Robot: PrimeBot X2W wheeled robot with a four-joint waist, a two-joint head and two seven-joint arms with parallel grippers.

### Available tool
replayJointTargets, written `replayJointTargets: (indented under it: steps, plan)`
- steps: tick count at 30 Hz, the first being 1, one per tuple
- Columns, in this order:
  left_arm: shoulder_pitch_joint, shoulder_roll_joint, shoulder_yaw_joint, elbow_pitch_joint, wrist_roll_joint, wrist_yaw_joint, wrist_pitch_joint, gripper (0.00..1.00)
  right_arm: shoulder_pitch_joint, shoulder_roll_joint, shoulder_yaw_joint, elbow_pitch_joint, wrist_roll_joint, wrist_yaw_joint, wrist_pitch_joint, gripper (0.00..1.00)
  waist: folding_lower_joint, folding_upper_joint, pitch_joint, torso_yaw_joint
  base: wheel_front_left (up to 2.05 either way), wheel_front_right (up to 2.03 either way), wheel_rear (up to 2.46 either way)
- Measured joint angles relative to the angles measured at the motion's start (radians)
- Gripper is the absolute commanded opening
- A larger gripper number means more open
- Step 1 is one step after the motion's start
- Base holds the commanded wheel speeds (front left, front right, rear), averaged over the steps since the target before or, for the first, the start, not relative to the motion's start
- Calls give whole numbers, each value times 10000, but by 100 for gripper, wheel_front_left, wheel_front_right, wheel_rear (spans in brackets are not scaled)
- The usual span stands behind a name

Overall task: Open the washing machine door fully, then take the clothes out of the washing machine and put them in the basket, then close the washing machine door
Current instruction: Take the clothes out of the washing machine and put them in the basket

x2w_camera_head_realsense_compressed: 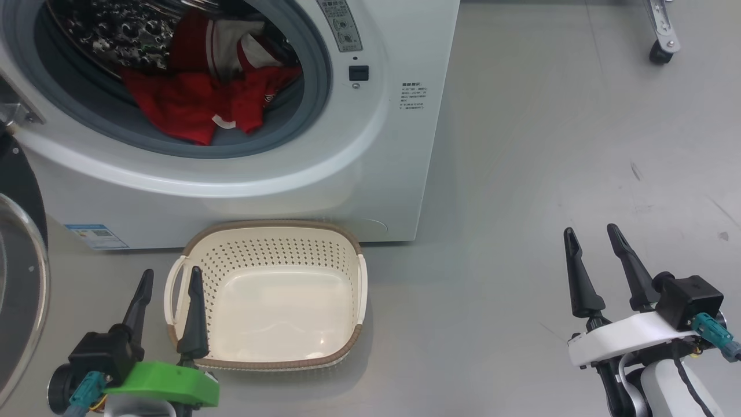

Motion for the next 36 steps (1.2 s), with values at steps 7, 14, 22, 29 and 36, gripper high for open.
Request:
replayJointTargets:
  steps: [7, 14, 22, 29, 36]
  plan:
    - [-282, 161, 10, -278, 144, 130, 194, 100, -105, 13, 13, -109, 4, 0, -12, 100, 0, 0, 680, -374, 0, 0, 0]
    - [-1111, 435, 247, -518, 194, 232, 525, 100, -444, 104, 151, -328, 82, 0, -12, 100, 0, 0, 1522, -870, 0, 0, 0]
    - [-2423, 1137, 821, -587, 336, 416, 1072, 100, -955, 345, 311, -418, 180, 0, -13, 100, 0, 0, 2386, -1740, 0, 0, 0]
    - [-3817, 1634, 1444, -245, 56, 669, 2056, 100, -1297, 556, 485, -420, 282, 0, -13, 100, 1, 0, 3045, -2596, 0, 0, 0]
    - [-5182, 2176, 1929, 468, -79, 1028, 3187, 100, -1552, 646, 512, -412, 374, 0, -13, 100, 1, 0, 3664, -3350, 0, 0, 0]
